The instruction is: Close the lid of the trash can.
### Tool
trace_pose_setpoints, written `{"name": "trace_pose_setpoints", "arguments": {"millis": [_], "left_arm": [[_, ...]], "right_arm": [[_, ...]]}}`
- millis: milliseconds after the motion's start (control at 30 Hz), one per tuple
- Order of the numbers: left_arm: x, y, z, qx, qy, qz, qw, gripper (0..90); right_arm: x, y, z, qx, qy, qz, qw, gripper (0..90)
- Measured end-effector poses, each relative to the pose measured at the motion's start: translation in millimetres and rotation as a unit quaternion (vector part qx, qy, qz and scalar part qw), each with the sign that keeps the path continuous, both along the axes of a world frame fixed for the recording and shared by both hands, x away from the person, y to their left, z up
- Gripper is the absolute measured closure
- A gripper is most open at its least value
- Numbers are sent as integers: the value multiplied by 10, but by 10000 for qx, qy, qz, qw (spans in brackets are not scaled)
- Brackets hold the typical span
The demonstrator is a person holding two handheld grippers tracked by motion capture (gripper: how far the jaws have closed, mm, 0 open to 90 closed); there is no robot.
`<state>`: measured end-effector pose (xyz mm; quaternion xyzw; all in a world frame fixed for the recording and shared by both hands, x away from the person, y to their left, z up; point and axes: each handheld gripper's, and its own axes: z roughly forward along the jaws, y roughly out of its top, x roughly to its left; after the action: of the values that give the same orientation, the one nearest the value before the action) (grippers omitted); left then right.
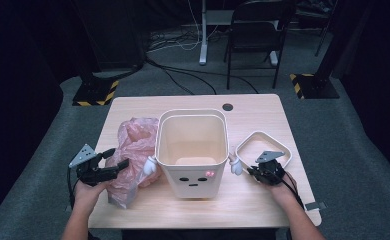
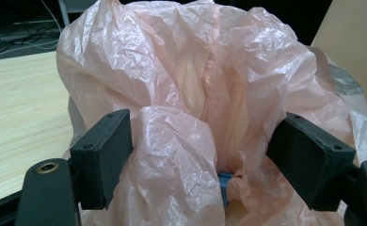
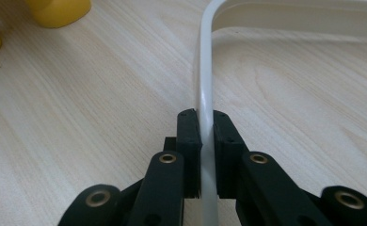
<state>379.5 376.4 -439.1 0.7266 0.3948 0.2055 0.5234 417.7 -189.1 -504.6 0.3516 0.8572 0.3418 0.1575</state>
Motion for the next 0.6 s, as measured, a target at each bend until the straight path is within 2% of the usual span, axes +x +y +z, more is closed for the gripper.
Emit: {"name": "trace_pose_setpoints", "arguments": {"millis": [300, 433, 600], "left_arm": [[-12, 19, 13, -33, -32, -95, 9999, 224], [-32, 31, 40, -60, -55, -162, 9998, 224], [-56, 49, 73, -212, -147, -259, 9993, 223]], "right_arm": [[-60, -21, 94, 75, -135, 82, 9998, 834], [-84, -28, 137, 108, -123, 144, 9998, 833], [-112, -15, 180, 100, -87, 203, 9997, 833]]}}
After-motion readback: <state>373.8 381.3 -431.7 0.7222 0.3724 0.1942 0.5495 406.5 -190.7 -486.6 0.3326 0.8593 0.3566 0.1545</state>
